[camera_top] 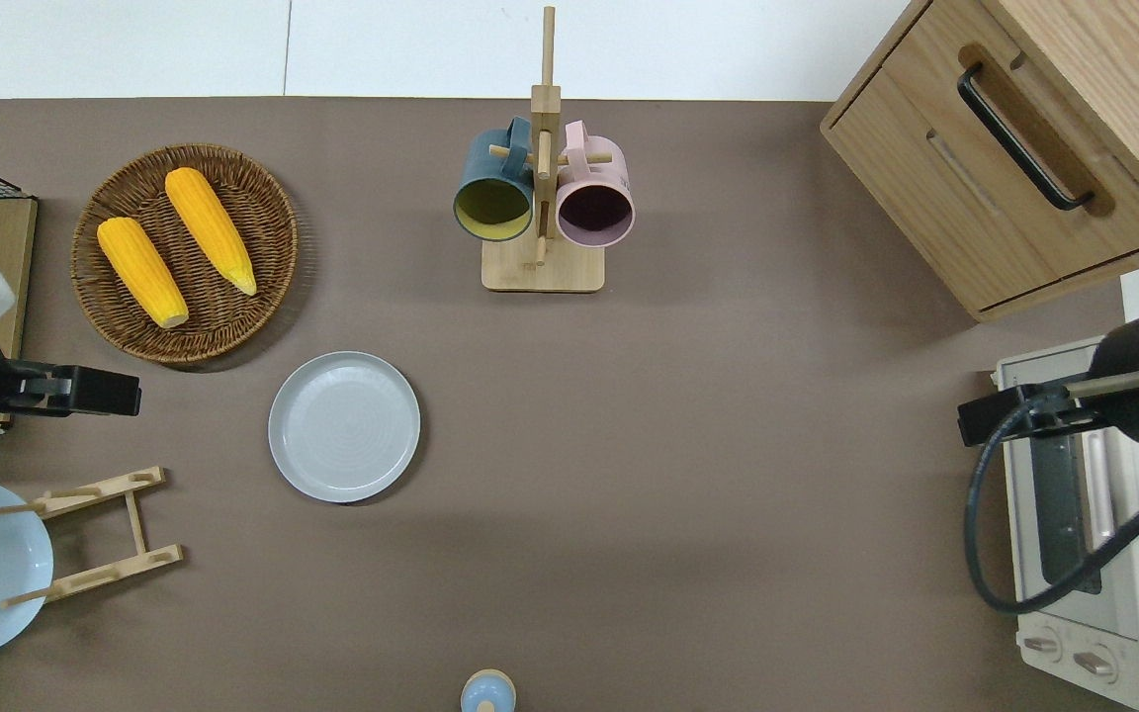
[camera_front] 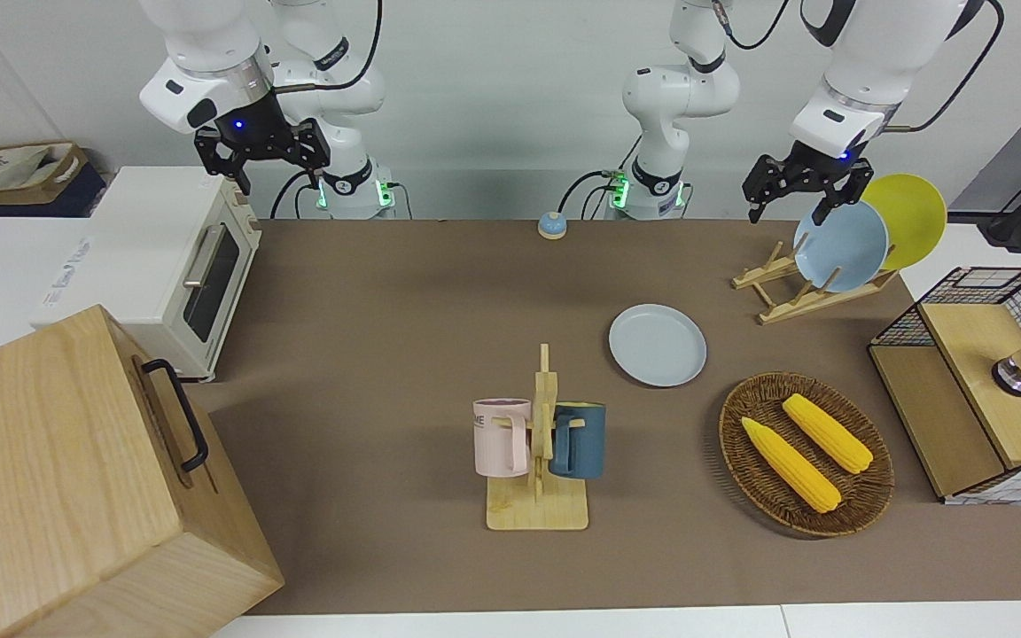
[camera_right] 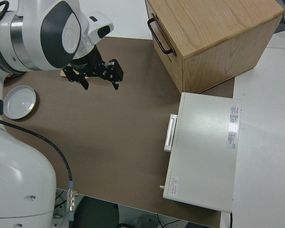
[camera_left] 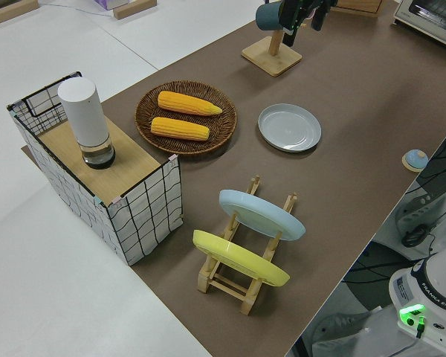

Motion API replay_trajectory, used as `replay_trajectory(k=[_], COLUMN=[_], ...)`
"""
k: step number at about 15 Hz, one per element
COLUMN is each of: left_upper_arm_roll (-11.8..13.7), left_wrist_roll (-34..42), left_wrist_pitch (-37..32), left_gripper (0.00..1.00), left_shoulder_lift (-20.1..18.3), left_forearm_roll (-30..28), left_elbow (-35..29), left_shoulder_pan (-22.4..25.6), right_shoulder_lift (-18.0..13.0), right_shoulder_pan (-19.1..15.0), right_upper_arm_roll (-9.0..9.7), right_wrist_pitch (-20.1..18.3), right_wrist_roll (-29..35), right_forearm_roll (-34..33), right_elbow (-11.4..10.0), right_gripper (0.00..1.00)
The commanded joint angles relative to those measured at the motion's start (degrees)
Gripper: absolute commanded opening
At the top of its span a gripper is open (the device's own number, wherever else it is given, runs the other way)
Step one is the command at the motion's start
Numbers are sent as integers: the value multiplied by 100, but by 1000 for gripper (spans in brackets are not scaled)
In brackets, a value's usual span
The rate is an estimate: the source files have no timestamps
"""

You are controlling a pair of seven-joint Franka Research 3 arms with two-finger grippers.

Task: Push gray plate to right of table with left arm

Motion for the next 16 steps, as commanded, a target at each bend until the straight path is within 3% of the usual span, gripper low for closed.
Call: replay_trajectory(k=[1, 16], left_upper_arm_roll=[13, 13], left_wrist_roll=[13, -57], left_wrist_pitch=[78, 60], left_gripper=[993, 993], left_shoulder_lift=[-62, -80], left_forearm_roll=[-47, -109], left_elbow=[-53, -237], left_shoulder_pan=[-48, -48], right_shoulder_lift=[-14, -14], right_shoulder_pan=[-115, -107], right_upper_arm_roll=[92, 92], right_wrist_pitch=[-89, -89], right_wrist_roll=[66, 75], right_forearm_roll=[25, 25], right_elbow=[53, 53], right_gripper=[983, 983])
